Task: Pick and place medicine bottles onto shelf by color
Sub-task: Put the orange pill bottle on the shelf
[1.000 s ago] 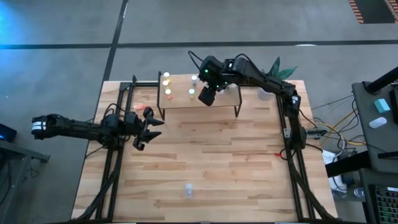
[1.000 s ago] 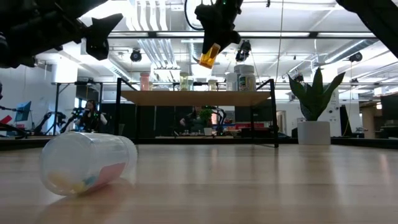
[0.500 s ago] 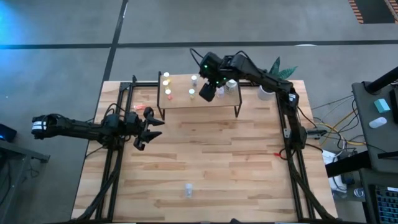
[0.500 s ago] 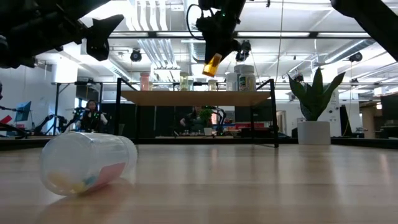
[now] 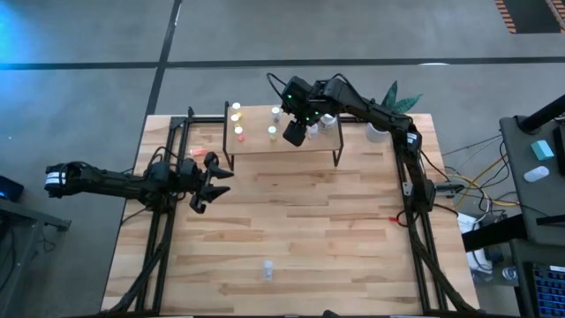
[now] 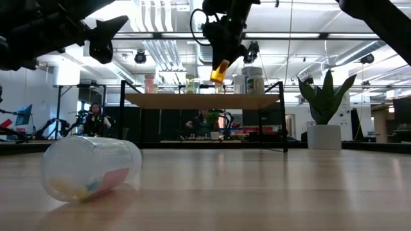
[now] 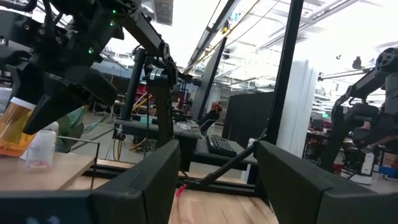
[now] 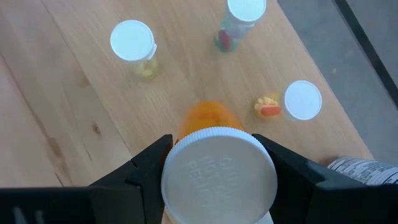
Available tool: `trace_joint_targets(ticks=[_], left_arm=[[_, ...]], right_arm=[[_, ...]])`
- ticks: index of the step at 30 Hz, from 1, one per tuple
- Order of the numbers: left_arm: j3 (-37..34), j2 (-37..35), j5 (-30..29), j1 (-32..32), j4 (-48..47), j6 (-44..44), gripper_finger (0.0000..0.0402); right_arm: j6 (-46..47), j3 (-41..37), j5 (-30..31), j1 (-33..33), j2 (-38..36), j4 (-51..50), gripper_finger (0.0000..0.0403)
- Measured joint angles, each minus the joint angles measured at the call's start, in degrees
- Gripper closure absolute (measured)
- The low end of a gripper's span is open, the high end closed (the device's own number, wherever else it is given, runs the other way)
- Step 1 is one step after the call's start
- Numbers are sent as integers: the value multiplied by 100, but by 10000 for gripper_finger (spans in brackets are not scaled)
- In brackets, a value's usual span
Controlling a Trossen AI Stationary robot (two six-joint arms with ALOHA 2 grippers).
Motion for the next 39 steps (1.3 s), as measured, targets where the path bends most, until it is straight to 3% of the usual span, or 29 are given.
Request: trace_joint_targets(ticks=[39], left_arm=[[-9,24,-80,0,-8,-20,202]], right_arm=[[184,-130,-151,140,0,220,204]])
